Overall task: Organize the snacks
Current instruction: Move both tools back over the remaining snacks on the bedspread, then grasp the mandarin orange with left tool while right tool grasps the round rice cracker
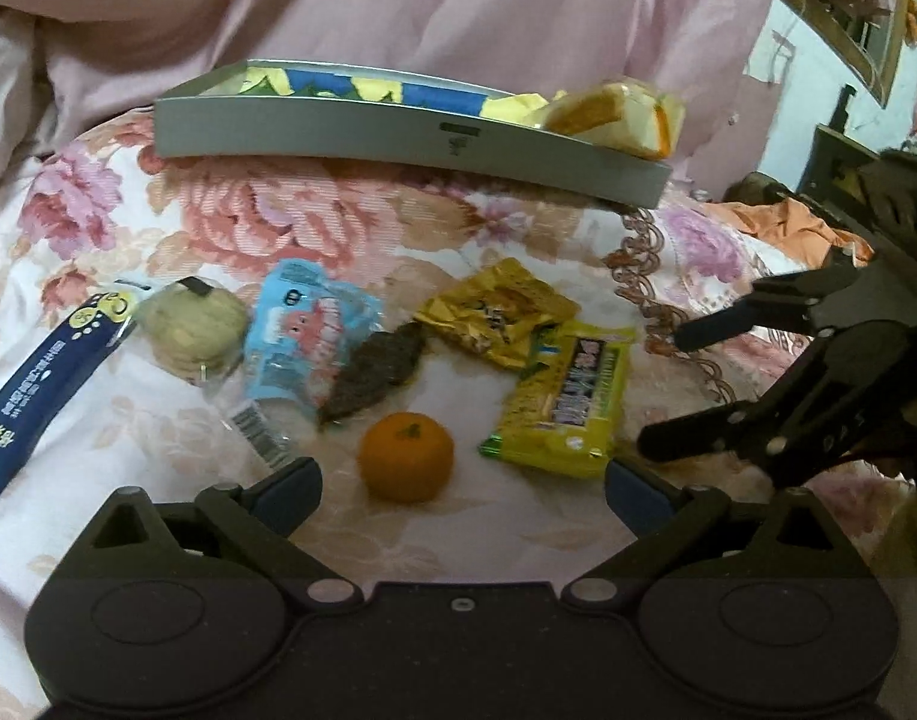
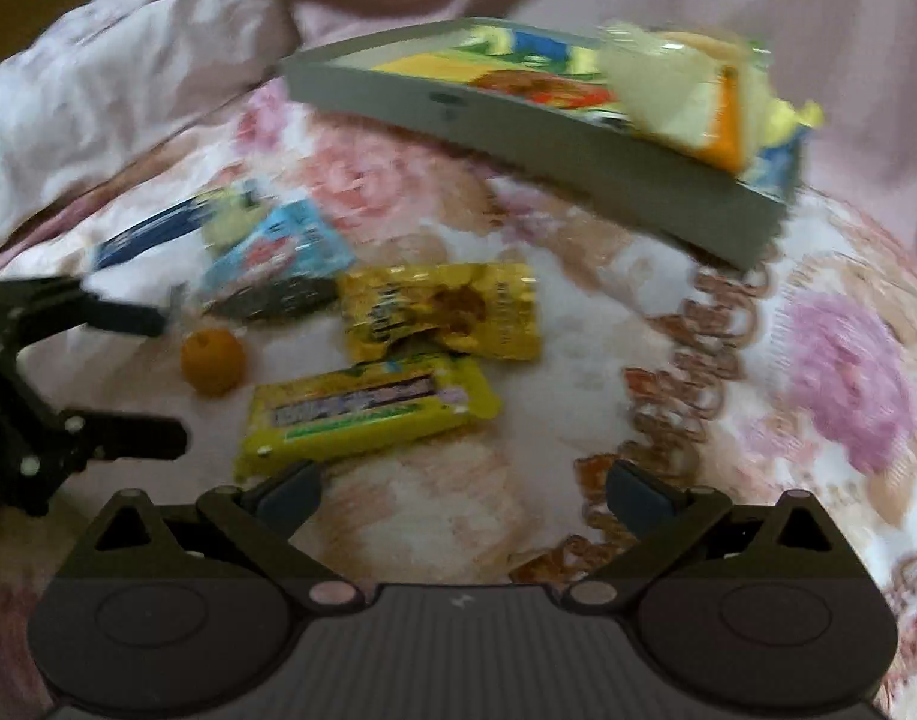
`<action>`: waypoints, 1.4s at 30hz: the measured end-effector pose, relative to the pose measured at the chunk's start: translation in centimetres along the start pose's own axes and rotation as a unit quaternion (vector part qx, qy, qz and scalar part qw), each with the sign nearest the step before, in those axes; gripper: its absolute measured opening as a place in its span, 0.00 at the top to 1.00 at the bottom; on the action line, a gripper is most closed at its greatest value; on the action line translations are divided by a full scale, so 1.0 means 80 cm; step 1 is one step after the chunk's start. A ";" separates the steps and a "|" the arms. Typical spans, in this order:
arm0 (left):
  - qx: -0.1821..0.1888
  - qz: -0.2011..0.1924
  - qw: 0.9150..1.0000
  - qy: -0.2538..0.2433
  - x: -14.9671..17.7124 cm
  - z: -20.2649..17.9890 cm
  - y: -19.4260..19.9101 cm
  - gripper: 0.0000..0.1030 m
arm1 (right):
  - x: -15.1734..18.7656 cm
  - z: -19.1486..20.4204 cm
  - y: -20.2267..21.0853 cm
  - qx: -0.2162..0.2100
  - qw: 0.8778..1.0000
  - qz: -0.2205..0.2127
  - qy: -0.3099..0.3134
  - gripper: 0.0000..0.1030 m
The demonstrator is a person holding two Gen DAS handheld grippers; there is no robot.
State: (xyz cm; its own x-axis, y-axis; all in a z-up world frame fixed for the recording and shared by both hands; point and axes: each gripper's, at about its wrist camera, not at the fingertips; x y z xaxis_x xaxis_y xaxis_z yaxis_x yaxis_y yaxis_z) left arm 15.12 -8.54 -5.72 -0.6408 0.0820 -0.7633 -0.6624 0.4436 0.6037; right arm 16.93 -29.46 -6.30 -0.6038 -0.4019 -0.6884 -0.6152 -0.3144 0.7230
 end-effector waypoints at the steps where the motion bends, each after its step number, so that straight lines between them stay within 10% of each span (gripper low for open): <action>1: -0.002 0.001 1.000 -0.003 0.001 -0.001 -0.002 0.03 | 0.000 0.003 -0.001 -0.004 1.000 0.000 0.010 0.00; 13: -0.019 -0.010 0.999 0.043 -0.005 0.013 -0.022 0.11 | 0.007 0.016 -0.030 -0.002 0.998 0.032 0.050 0.00; 29: -0.090 -0.037 0.995 0.029 0.010 0.005 -0.019 0.56 | 0.005 0.030 -0.027 -0.008 0.998 0.011 0.053 0.25; 37: -0.091 -0.034 0.995 0.026 0.011 0.002 -0.017 0.62 | 0.008 0.024 -0.026 -0.005 0.998 0.031 0.045 0.13; 42: -0.086 -0.033 0.995 0.044 0.012 -0.001 -0.013 0.63 | 0.009 0.026 -0.025 -0.010 0.999 0.027 0.046 0.24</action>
State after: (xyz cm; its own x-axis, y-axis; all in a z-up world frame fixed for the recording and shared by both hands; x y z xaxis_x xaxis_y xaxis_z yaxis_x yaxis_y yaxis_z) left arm 15.14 -9.02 -7.02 -0.6204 -0.0241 -0.7839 -0.7557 0.2857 0.5893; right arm 16.70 -27.33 -8.38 -0.5863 -0.4962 -0.6403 -0.5720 -0.3062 0.7610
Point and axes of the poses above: each gripper's, at about its wrist camera, not at the fingertips, and y roughly against the way its jaws point, z to its left, x to its underside, and after that the axes turned 3 degrees about x, right-handed
